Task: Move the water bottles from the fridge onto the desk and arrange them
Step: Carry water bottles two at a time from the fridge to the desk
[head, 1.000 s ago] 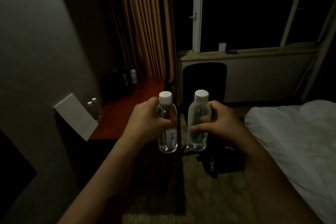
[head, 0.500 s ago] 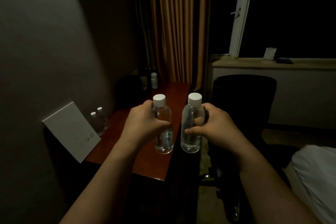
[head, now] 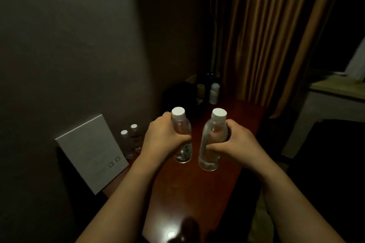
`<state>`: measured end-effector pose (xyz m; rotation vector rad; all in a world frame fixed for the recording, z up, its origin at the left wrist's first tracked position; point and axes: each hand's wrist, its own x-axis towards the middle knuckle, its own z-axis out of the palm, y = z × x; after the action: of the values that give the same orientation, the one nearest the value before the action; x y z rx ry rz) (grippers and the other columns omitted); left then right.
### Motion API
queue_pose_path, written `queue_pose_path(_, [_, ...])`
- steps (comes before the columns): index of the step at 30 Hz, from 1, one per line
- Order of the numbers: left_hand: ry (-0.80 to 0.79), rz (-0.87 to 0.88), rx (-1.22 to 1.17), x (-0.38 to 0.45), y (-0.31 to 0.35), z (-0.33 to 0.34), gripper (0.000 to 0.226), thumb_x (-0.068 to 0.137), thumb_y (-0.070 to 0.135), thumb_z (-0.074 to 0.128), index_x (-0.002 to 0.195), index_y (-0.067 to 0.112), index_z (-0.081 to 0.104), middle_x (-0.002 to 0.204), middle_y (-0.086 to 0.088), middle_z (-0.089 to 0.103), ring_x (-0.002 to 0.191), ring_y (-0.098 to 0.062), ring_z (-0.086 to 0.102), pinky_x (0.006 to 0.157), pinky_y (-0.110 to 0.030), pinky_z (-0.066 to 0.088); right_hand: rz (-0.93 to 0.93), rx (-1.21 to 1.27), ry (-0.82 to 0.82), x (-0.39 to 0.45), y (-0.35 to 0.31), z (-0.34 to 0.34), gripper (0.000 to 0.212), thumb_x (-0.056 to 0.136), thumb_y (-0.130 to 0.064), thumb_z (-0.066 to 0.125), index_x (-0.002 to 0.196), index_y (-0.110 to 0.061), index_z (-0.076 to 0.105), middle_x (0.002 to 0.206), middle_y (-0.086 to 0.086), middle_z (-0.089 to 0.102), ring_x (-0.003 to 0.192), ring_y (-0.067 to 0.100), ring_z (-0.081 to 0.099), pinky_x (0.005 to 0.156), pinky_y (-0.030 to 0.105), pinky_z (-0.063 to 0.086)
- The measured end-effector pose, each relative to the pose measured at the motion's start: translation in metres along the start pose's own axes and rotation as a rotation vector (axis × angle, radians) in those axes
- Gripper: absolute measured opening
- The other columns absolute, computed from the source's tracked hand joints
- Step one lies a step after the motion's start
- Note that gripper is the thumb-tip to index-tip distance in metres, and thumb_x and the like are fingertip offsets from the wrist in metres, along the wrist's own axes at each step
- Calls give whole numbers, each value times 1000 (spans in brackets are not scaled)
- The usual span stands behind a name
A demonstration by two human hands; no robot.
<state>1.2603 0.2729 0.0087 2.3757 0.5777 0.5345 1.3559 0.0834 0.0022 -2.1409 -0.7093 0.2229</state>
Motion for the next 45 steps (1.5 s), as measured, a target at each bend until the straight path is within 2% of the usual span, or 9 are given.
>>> queue_pose_path(3, [81,-97,21,38,-19,13,51,65,38,85,103,23,55,99,6,60,91,-14,58,73,-30,47,-62,-34,-105,65,6,18,61,66,-36,87,116,-31,53,99,-18,58,86,-4,54,65,13,41])
queue_pose_path(7, [167,-260,53,91,-50,29,48,66,39,83,101,23,54,99,5,59,87,-13,52,71,-28,40,-142,-39,-253,151,17,46,63,69,-33,86,119,-31,48,100,-16,56,88,1,55,65,11,40])
queue_pose_path(13, [231,-469,65,177,-100,58,62,70,33,81,125,25,53,114,-1,65,106,-24,60,76,-29,40,-219,-76,-483,284,33,98,62,66,-30,85,115,-30,46,105,-8,63,94,12,62,78,27,50])
queue_pose_path(15, [249,-537,73,202,-119,68,69,70,31,83,131,28,51,116,-3,66,108,-25,60,78,-28,40,-242,-86,-558,324,37,118,59,65,-29,83,110,-32,44,102,-8,63,90,11,61,72,25,47])
queue_pose_path(18, [282,-634,82,234,-152,86,69,67,28,87,128,27,54,116,-4,66,110,-27,61,80,-29,44,-265,-100,-630,374,43,151,60,65,-27,81,109,-35,42,101,-8,61,90,14,60,70,25,44])
queue_pose_path(21, [307,-716,80,261,-183,108,67,66,26,87,126,24,55,117,-4,67,111,-27,60,84,-32,46,-247,-94,-691,415,54,188,62,64,-24,81,114,-34,45,100,-9,60,88,12,58,64,18,40])
queue_pose_path(25, [339,-784,51,285,-225,138,61,65,26,85,119,25,56,110,-1,68,105,-25,62,82,-33,50,-237,-104,-750,455,72,234,60,64,-24,80,113,-32,46,94,-11,60,83,10,57,64,19,40])
queue_pose_path(34, [388,-872,88,318,-290,179,52,67,25,80,113,23,56,105,-4,69,98,-27,65,78,-38,51,-194,-121,-865,507,103,317,56,65,-30,81,107,-36,44,96,-10,63,88,13,62,69,23,44])
queue_pose_path(45, [425,-947,88,318,-315,197,50,71,21,75,116,24,53,106,-4,69,98,-27,65,80,-40,52,-184,-128,-894,514,123,360,58,62,-33,82,105,-39,44,104,-3,70,97,20,65,79,31,52])
